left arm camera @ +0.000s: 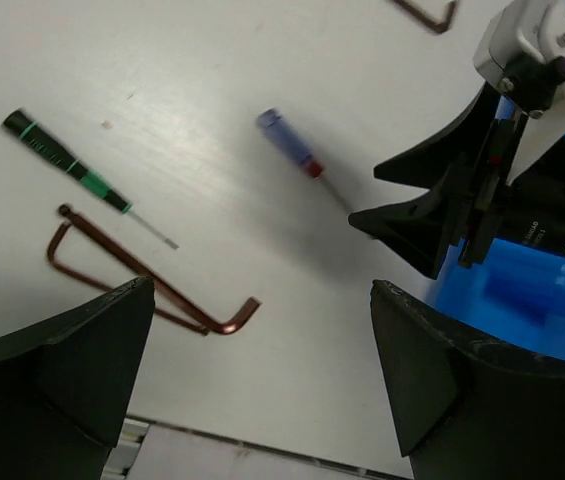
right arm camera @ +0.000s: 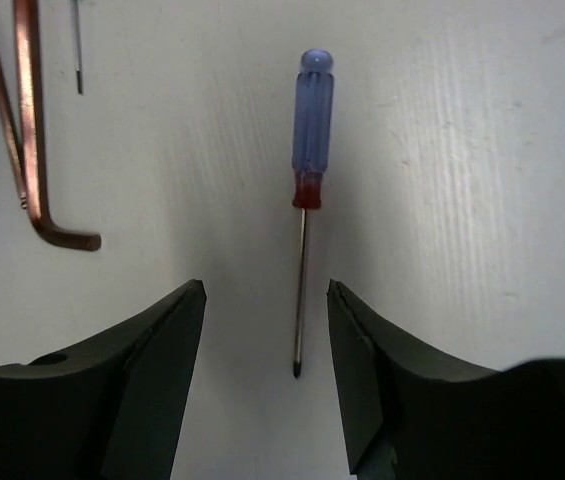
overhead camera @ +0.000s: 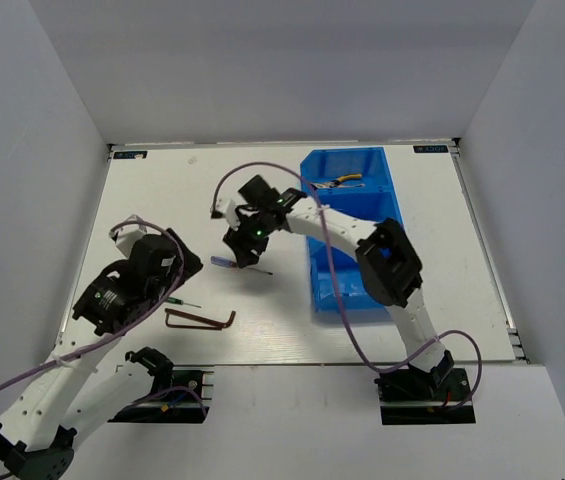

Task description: Sort the tools into containers

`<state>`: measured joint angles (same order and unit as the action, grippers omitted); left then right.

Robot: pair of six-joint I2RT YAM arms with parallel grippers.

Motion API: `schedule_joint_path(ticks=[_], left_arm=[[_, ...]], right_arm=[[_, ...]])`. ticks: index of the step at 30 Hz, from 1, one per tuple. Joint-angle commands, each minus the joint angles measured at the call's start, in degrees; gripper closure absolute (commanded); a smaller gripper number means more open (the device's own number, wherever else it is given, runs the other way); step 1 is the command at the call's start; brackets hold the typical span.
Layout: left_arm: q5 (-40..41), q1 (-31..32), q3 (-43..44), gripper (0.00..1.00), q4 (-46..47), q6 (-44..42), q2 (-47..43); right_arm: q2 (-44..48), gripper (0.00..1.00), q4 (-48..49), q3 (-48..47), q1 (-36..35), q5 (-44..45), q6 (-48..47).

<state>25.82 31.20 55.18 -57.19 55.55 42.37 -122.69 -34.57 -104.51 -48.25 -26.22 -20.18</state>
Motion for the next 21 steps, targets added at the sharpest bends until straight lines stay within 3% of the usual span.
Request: schedule_joint_path(ticks=[1, 5, 16, 19, 21], left_arm=[[1.9, -0.1, -1.4, 0.01, -9.8, 6.1, 0.5], [3.4, -0.1, -0.9, 0.01, -16.4, 11.2, 3.0], [3.4, -0.1, -4.3, 0.01, -17.2, 13.9, 1.0], [3.4, -0.1, -3.7, 0.01, -17.7, 13.9, 1.0], [3.4, -0.1, -3.1, 0.01, -17.7, 13.9, 0.4]], right_arm=[[-4.6, 0.41, -1.7, -4.5, -3.1, 6.1, 3.1], [-7.6, 0.41, 0.9, -5.4, -5.9, 9.3, 2.1], [-12.9, 0.39, 4.5, -7.2, -9.4, 17.4, 0.8], [-10.7, 0.39, 3.0, -8.3, -9.1, 12.8, -0.3], [-8.6, 0.45, 3.8, -5.6, -8.8, 9.5, -1.2]])
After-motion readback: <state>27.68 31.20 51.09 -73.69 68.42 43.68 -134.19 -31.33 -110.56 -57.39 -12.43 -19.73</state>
